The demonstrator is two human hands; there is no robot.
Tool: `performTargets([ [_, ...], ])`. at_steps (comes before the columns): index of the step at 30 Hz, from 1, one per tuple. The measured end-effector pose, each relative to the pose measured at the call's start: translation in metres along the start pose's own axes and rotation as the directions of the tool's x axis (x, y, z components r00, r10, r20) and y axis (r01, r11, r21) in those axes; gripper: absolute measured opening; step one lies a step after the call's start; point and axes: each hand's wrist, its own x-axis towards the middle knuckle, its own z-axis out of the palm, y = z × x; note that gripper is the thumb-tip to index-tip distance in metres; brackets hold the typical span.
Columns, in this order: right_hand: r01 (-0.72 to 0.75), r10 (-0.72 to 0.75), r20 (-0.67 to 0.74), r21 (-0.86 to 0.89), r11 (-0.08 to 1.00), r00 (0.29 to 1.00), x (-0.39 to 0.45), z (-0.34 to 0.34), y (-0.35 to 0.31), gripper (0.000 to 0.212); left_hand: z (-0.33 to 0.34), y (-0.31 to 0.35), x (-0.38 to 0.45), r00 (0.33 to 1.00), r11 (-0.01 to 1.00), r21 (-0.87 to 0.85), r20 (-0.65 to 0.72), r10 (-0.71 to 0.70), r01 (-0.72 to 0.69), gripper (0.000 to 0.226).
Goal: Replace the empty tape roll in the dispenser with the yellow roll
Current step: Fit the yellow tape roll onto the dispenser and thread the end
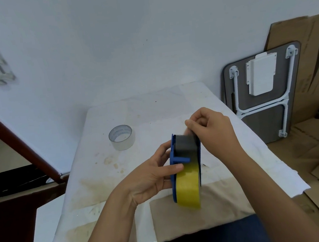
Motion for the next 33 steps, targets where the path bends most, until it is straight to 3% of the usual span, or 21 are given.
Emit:
performTargets([
  [11, -0.094, 0.094, 0.002, 0.092, 0.991, 0.996, 0.004, -0.005, 0.003, 0.013, 0.000, -0.001, -0.003, 0.999, 1.000, 0.021, 0.030, -0.011, 0.010, 0.062],
  [20, -0.399, 0.297, 0.286, 0.436, 0.807, 0.911, 0.005, -0.009, 0.007, 0.008, -0.005, 0.001, -0.004, 0.997, 0.997, 0.067, 0.075, 0.024, -0.029, 0.066],
  [28, -0.548, 0.272, 0.526, 0.490, 0.678, 0.806, 0.000, -0.010, 0.019, 0.012, -0.009, 0.004, -0.007, 0.996, 0.997, 0.049, 0.075, 0.054, -0.058, 0.063],
  [33, -0.558, 0.258, 0.553, 0.484, 0.674, 0.792, 0.000, -0.008, 0.026, 0.012, -0.008, 0.005, -0.009, 0.997, 0.998, 0.038, 0.051, 0.057, -0.059, 0.063],
])
